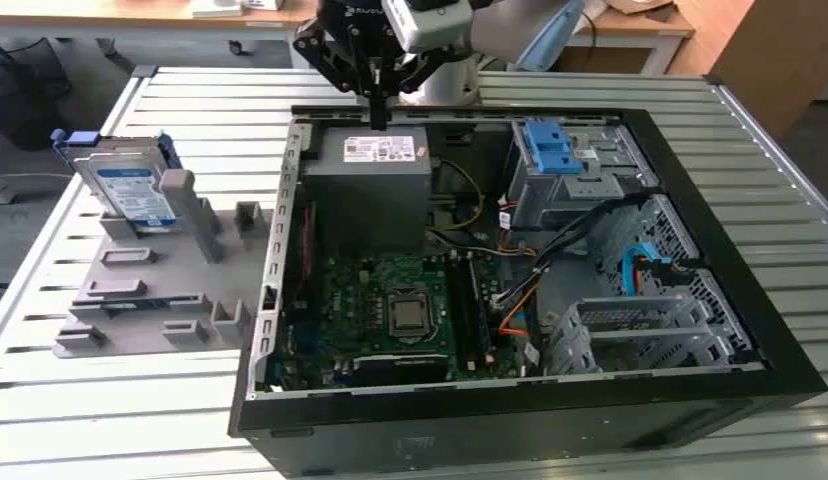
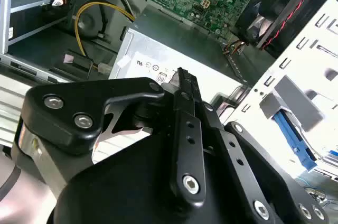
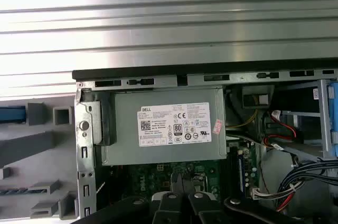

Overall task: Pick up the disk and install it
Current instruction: 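Reach for the disk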

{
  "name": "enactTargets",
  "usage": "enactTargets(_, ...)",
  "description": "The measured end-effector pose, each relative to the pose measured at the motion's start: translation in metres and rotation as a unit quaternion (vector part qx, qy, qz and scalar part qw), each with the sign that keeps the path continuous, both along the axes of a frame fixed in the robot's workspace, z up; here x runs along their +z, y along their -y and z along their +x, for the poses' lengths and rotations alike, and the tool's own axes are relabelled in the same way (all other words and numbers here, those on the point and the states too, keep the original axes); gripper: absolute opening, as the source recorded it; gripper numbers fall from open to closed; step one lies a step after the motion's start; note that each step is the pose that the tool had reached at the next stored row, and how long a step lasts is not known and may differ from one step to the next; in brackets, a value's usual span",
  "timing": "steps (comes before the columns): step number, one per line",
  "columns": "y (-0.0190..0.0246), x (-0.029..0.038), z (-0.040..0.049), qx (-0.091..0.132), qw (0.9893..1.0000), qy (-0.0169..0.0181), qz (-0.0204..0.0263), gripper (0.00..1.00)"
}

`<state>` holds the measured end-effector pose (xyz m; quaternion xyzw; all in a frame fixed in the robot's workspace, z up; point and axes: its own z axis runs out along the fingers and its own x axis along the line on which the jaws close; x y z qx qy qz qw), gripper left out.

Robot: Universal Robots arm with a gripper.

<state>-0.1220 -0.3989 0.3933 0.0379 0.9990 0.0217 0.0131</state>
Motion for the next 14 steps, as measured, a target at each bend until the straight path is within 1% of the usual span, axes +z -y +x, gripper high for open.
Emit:
enactTargets(6, 0.0, 0.0, -0.0009, 0.0, 1.0, 0.0, 0.0, 0.11)
enactTargets(14, 0.0, -0.0005, -0.0084, 0.0, 1.0, 0.0, 0.0, 0.11)
